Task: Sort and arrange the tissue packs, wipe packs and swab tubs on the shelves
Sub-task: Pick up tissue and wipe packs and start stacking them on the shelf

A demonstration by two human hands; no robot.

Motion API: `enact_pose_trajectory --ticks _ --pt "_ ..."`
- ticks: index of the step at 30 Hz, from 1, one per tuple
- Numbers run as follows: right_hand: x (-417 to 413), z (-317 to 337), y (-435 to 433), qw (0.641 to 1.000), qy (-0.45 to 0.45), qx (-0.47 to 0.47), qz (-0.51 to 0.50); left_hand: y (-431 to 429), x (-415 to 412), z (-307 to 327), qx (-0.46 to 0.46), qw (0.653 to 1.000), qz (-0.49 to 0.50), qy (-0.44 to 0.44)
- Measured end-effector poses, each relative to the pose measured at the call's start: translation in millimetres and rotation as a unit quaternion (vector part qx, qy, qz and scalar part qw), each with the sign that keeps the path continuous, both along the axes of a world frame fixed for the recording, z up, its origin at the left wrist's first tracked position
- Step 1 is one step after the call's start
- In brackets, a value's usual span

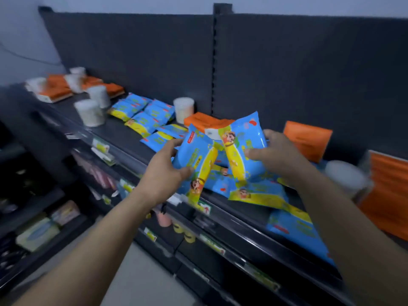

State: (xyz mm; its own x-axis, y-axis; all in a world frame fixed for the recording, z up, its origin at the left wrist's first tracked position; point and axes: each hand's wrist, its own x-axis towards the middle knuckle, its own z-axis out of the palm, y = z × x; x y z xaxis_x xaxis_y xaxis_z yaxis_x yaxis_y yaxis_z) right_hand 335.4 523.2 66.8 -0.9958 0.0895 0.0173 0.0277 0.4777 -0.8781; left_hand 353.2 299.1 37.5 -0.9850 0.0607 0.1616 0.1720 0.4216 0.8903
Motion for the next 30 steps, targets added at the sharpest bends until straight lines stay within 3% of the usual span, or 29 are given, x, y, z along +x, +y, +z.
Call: enact_pose_trajectory --ticks 4,16,23,30 --pt "-29.7 5.4 -68.6 0.998 0.020 -0.002 0.060 -69.8 -9.1 4.8 0.001 0.999 0.051 0.001" --pt "-118.3 8.6 -274.4 0.995 0.049 0.027 0.080 -283.9 -84.2 19.2 -0.021 0.997 0.075 -0.003" --pt "-170.0 5.9 -311.4 0.996 0.028 0.078 0.032 -332.0 -144.2 14.2 0.009 0.999 0.042 -0.026" --pt "-240.8 2.6 -320.5 0.995 0.002 0.096 0.025 -346.6 -211.2 15.0 -0.021 0.999 0.029 -0.020"
